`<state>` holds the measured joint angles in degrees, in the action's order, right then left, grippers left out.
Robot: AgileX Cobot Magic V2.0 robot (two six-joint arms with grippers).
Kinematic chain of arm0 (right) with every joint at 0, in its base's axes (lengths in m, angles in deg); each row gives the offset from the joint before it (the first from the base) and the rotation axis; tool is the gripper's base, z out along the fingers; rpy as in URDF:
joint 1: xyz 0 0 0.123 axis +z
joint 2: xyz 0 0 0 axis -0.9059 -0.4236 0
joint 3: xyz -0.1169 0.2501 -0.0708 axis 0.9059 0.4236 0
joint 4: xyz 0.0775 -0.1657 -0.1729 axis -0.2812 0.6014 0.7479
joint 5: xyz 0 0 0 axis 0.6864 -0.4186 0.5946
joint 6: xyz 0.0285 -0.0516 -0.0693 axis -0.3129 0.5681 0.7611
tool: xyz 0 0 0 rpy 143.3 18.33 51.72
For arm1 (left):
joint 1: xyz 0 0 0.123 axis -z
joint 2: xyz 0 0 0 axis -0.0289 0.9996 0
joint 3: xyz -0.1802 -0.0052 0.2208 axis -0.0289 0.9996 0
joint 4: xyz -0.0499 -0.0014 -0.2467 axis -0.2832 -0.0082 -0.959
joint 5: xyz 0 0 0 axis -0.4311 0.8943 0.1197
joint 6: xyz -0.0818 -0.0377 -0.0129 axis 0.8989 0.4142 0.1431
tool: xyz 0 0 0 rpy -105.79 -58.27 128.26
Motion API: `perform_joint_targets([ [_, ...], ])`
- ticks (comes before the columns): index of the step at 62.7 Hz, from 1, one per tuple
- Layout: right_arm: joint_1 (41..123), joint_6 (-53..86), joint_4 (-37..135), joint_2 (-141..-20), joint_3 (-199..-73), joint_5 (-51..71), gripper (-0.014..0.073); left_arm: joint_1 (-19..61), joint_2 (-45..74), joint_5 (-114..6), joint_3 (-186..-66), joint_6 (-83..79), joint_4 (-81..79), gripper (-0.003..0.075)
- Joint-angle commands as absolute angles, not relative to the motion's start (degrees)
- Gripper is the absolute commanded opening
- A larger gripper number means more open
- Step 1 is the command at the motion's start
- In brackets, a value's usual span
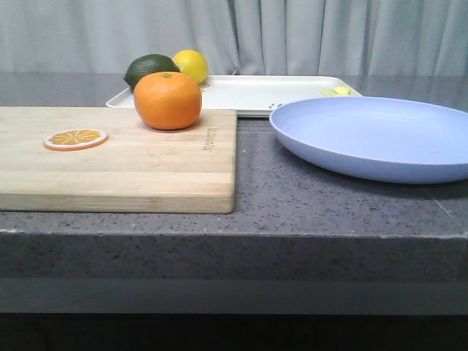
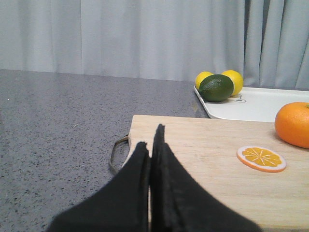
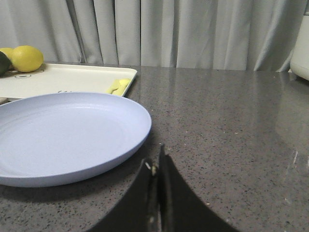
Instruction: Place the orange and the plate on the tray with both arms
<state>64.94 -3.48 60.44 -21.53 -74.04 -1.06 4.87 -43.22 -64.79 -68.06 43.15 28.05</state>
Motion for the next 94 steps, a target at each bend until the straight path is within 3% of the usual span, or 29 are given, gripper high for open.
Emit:
perform_joint_targets([
  [1,64.61,-3.48,61.07,-20.55,-75.43,-6.15,-0.0067,5.0,-44.26,-69.46,-66.48,43.62,27.99,-0.002],
  [23,64.61,-3.48,60.95,-20.55,-77.9,-4.66,-0.0067,5.0,-44.16,-73.21,-69.27,43.66,24.39,-0.002],
  [38,64.61,-3.48,61.02,-23.02,-91.59,6.91,-0.0067,5.0,-41.88,-57.71,-86.14,43.66,24.27,-0.002],
  [60,64.61,-3.44,61.2,-41.39,-111.73,21.99,-0.0067,5.0,-25.07,-33.69,-111.84,43.66,24.38,-0.002],
  [94,64.61,-3.44,61.2,-57.65,-114.76,27.59,-0.0067,5.0,-13.92,-29.62,-113.46,43.66,24.38,-0.002],
])
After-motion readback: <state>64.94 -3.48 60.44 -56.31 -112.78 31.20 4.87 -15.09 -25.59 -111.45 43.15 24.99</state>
